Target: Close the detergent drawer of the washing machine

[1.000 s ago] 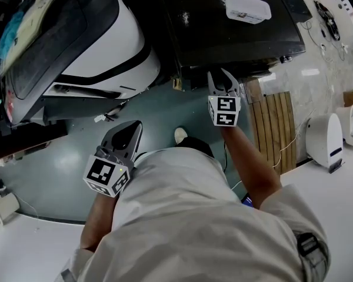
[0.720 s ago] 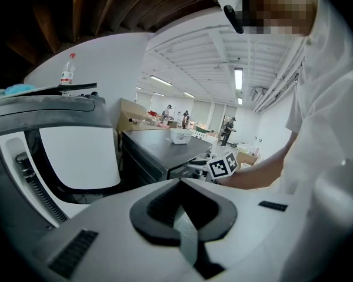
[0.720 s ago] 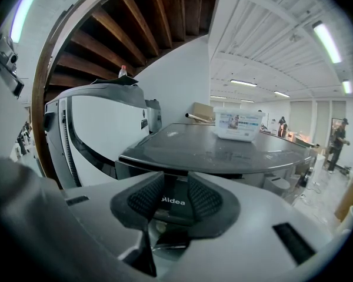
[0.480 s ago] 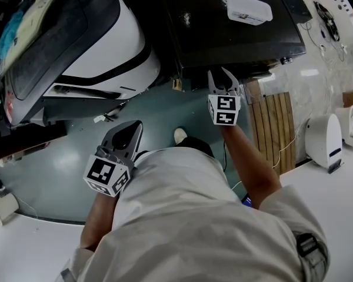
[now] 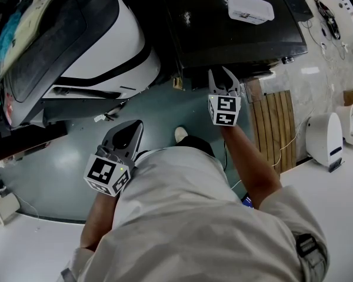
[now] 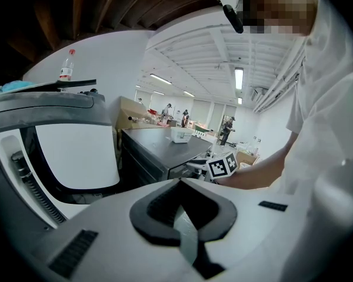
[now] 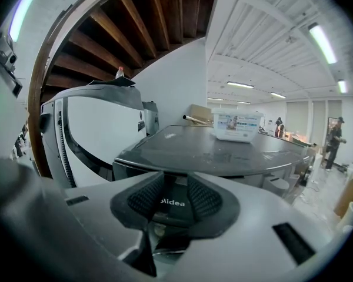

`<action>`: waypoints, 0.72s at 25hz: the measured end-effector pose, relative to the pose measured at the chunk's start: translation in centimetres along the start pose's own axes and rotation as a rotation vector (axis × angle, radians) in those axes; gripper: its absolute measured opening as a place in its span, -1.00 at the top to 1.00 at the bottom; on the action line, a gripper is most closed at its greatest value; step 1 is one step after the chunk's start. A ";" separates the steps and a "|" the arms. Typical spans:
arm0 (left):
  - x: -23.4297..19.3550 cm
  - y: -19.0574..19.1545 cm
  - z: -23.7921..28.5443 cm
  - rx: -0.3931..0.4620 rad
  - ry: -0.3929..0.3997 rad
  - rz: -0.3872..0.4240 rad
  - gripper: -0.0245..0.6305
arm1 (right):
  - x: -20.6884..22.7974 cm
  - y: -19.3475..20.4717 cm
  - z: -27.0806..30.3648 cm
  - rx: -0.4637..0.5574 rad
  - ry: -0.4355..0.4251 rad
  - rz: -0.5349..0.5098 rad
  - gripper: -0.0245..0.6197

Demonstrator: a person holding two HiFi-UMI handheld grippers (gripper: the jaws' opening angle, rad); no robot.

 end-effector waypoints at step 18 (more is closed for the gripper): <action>0.4 -0.3 -0.3 -0.023 0.029 0.022 0.93 | 0.3 0.4 0.5 0.064 -0.002 0.072 0.54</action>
Point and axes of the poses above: the fingertips, and each gripper's own axes: z forward along the fingers, x to its right, y out of its underside, the point moved 9 cm from there along -z, backward along the fingers, and after that the axes turned 4 degrees about x, right-handed, at the moved point
